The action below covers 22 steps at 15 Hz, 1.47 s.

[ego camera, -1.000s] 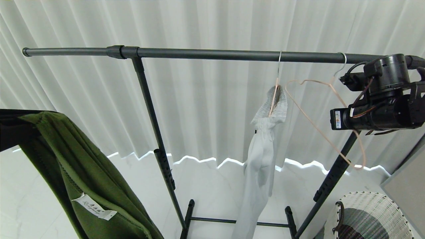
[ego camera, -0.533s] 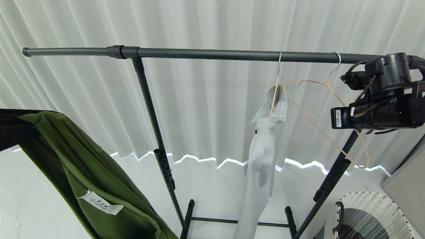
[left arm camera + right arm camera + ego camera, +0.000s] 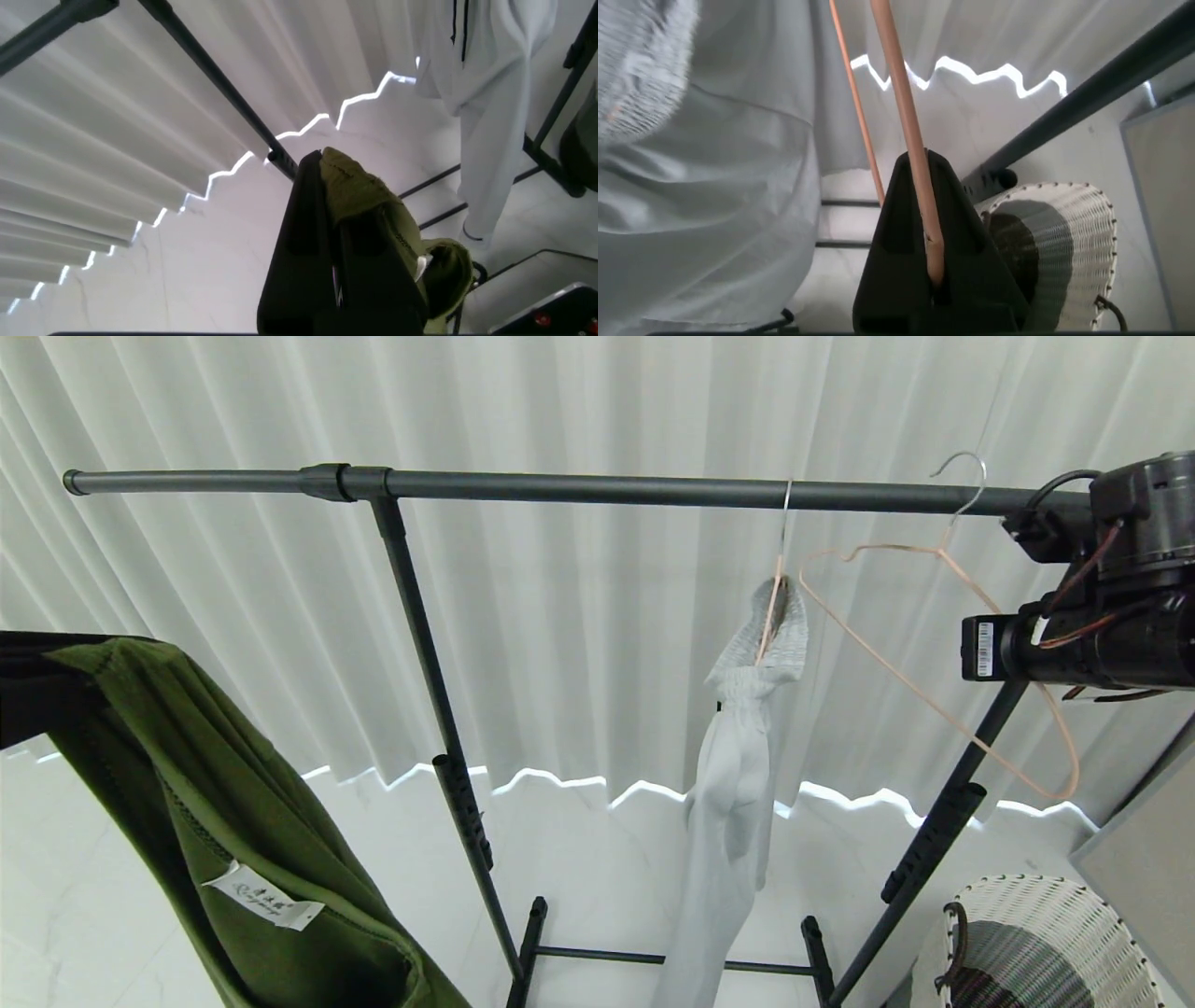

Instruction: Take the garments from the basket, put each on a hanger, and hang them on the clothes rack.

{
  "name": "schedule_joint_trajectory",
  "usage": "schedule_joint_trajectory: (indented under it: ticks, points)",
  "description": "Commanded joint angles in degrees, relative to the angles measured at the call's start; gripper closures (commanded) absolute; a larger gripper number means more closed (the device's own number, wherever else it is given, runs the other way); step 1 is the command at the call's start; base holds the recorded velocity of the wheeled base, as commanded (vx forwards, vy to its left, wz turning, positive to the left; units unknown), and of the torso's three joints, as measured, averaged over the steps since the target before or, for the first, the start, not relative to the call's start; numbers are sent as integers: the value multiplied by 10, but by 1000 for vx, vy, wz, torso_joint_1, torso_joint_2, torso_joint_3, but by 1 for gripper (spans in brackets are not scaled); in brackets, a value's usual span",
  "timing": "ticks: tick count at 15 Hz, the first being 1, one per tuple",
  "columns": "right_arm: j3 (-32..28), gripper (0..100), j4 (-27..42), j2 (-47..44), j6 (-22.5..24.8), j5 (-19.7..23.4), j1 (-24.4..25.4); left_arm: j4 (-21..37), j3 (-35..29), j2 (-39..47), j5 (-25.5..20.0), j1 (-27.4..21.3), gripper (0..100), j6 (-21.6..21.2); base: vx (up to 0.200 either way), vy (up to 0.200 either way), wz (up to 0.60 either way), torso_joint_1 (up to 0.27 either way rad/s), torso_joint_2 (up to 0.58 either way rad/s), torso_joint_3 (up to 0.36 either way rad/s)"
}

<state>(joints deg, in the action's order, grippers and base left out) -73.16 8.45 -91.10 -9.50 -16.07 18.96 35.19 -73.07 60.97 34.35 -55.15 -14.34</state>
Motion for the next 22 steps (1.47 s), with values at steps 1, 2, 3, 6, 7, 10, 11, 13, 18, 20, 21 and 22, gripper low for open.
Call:
schedule_joint_trajectory:
  ticks: [1,2,3,6,7,10,11,13,18,20,21,22]
  points:
    - [6,100,-13,15,2,-2,0,-7,0,0,1,0,100,-3,0,0,0,0,0,0]
    - [11,100,-18,22,4,-2,0,-19,2,1,0,0,100,-3,0,0,0,0,0,0]
    - [20,100,-18,33,5,-2,1,-26,2,2,0,0,100,-5,0,0,0,0,0,0]
    - [57,100,-19,74,5,-2,0,-29,4,3,1,0,100,-18,0,0,0,0,0,0]
    - [65,100,-18,86,5,-2,-1,-29,4,4,1,0,100,-18,0,0,0,0,0,0]
    - [95,100,-19,119,10,2,-1,-29,3,6,1,0,100,-18,-200,0,0,6,2,1]
    - [102,100,-19,126,11,2,-1,-29,3,6,1,0,100,-18,-200,0,0,17,7,7]
    - [105,100,-18,134,13,2,0,-29,3,6,1,0,100,-19,-200,0,0,-5,-2,5]
    - [142,100,-18,164,13,3,25,-29,7,9,1,0,100,-18,-200,0,0,-1,1,14]
    - [173,100,-19,194,11,5,61,-29,14,12,-2,-2,100,-18,-100,0,0,-1,1,1]
    - [180,100,-18,204,10,5,79,-29,14,14,-2,-4,100,-18,0,0,0,0,0,0]
    - [187,100,-18,218,8,6,108,-29,15,21,-2,-5,100,-18,0,0,0,0,0,0]
